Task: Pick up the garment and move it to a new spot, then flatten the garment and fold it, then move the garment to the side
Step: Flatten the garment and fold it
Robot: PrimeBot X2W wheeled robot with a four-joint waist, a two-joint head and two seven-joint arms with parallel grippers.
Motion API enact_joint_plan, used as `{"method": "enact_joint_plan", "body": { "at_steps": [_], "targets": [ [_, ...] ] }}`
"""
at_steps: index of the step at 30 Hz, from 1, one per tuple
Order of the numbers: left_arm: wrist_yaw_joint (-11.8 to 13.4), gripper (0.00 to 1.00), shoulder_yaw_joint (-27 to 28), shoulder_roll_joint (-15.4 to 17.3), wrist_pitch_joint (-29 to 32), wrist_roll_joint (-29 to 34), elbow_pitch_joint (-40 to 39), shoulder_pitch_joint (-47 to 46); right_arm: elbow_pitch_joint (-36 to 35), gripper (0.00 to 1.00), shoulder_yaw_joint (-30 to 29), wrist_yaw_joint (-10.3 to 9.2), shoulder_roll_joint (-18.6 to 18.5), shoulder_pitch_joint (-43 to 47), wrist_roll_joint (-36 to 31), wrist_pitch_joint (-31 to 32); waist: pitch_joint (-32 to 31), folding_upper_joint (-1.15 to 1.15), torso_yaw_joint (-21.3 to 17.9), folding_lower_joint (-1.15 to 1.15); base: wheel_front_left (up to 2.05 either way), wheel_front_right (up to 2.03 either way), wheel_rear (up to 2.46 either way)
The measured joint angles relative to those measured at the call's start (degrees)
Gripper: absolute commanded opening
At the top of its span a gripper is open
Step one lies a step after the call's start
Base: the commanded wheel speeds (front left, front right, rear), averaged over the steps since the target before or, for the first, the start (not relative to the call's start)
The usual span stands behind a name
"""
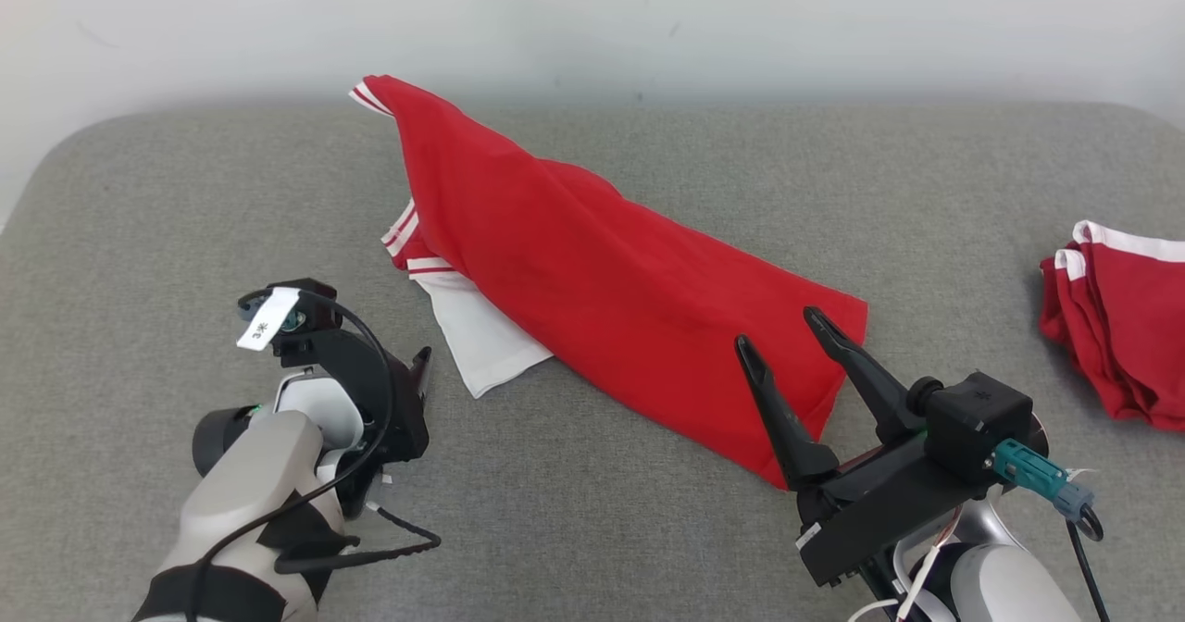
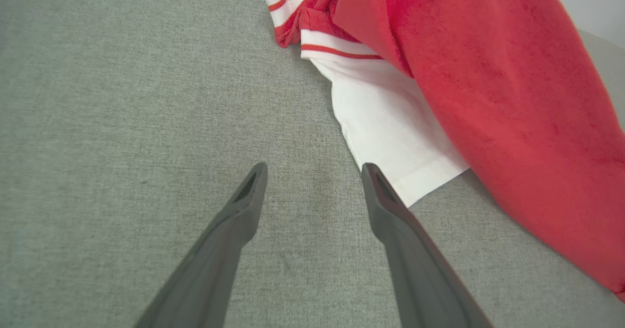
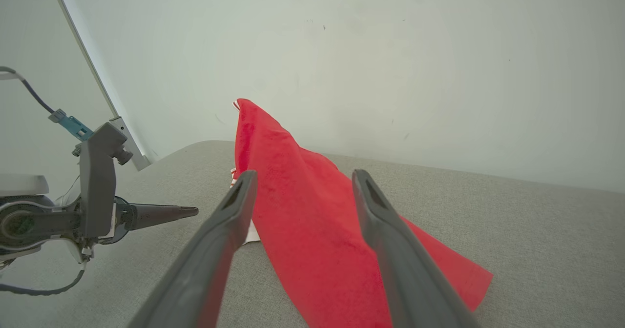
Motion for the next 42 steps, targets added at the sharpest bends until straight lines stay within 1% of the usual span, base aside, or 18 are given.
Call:
{"method": "enact_joint_plan", "body": {
  "at_steps": [4, 8, 12, 15, 17, 19, 20, 21, 22, 23, 29, 32, 35, 38, 42],
  "targets": [
    [0.05, 1.0, 0.62, -0.05, -0.05, -1.7, -1.04, 0.86, -0.51, 1.0, 0.15, 0.0, 0.0, -0.49, -0.01, 0.21, 1.01, 0.0, -0.84, 0.0, 0.0, 0.0, 0.0],
    [0.07, 1.0, 0.21, -0.09, 0.87, -3.67, -2.78, 1.65, -0.78, 1.0, -0.11, 0.0, 0.0, -0.69, -0.07, 0.23, 2.36, 0.0, -1.97, 0.0, 0.0, 0.0, 0.0],
    [0.67, 1.0, -0.8, -0.13, 1.6, -4.63, -4.16, 1.8, -1.02, 1.0, -0.33, 0.0, 0.0, -1.05, -0.29, 0.19, 3.72, 0.0, -3.13, 0.01, 0.0, 0.0, 0.0],
    [1.36, 1.0, -1.56, -0.09, 2.52, -5.16, -4.63, 1.79, -1.02, 1.0, -0.31, 0.0, 0.0, -1.16, -0.35, -0.07, 4.45, 0.0, -3.94, 0.01, 0.0, 0.0, 0.0],
    [2.6, 1.0, -2.08, -0.07, 2.89, -5.36, -4.49, 1.68, -1.0, 1.0, -0.36, 0.0, 0.0, -1.2, -0.36, -0.16, 4.79, 0.0, -4.33, 0.01, 0.0, 0.0, 0.0],
    [3.07, 1.0, -2.52, -0.03, 3.46, -5.45, -4.37, 1.44, -0.94, 1.0, -0.38, 0.0, 0.0, -1.27, -0.36, -0.3, 4.99, 0.0, -4.58, 0.01, 0.0, 0.0, 0.0],
    [3.01, 0.93, -2.61, 0.02, 3.81, -6.0, -4.46, 1.44, -0.89, 1.0, -0.42, 0.0, 0.0, -1.31, -0.35, -0.31, 5.0, 0.0, -4.63, 0.01, 0.0, 0.0, 0.0],
    [2.99, 0.55, -2.72, 0.12, 4.06, -6.49, -4.55, 1.44, -0.82, 1.0, -0.45, 0.0, 0.0, -1.33, -0.35, -0.31, 4.97, 0.0, -4.63, 0.01, 0.0, 0.0, 0.0],
    [2.99, 0.25, -2.9, 0.19, 4.12, -6.62, -4.58, 1.44, -0.78, 1.0, -0.52, 0.0, 0.0, -1.33, -0.35, -0.33, 4.93, 0.0, -4.59, 0.01, 0.0, 0.0, 0.0],
    [2.99, 0.01, -3.08, 0.22, 4.2, -6.75, -4.61, 1.44, -0.76, 1.0, -0.57, 0.0, 0.0, -1.34, -0.35, -0.35, 4.89, 0.0, -4.53, 0.01, 0.0, 0.0, 0.0],
    [2.48, 0.0, -4.34, 0.02, 4.31, -7.78, -5.5, 2.32, -0.59, 1.0, -0.82, 0.0, 0.01, -1.37, -0.35, -0.8, 4.54, 0.0, -3.69, 0.01, 0.0, 0.0, 0.0],
    [2.74, 0.0, -3.76, -0.21, 1.72, -8.49, -5.78, 2.57, -0.59, 1.0, -0.94, 0.0, 0.01, -1.33, -0.36, -0.8, 4.32, 0.0, -2.94, 0.01, 0.0, 0.0, 0.0],
    [3.08, 0.0, -1.82, -0.12, -1.69, -10.27, -5.7, 2.58, -0.62, 1.0, -1.15, 0.0, 0.0, -1.2, -0.36, -0.79, 4.07, 0.0, -2.02, 0.01, 0.0, 0.0, 0.0],
    [3.0, 0.0, 0.33, 0.85, -4.76, -11.69, -5.79, 2.57, -0.68, 1.0, -1.37, 0.0, 0.01, -0.84, -0.36, -0.78, 3.78, 0.0, -1.06, 0.01, 0.0, 0.0, 0.0],
    [3.27, 0.0, 2.38, 3.19, -8.23, -12.58, -6.15, 2.57, -0.89, 1.0, -1.9, 0.0, 0.0, -0.2, -0.42, -0.71, 3.46, 0.0, 0.41, 0.01, 0.0, 0.0, 0.0]
  ]
}}
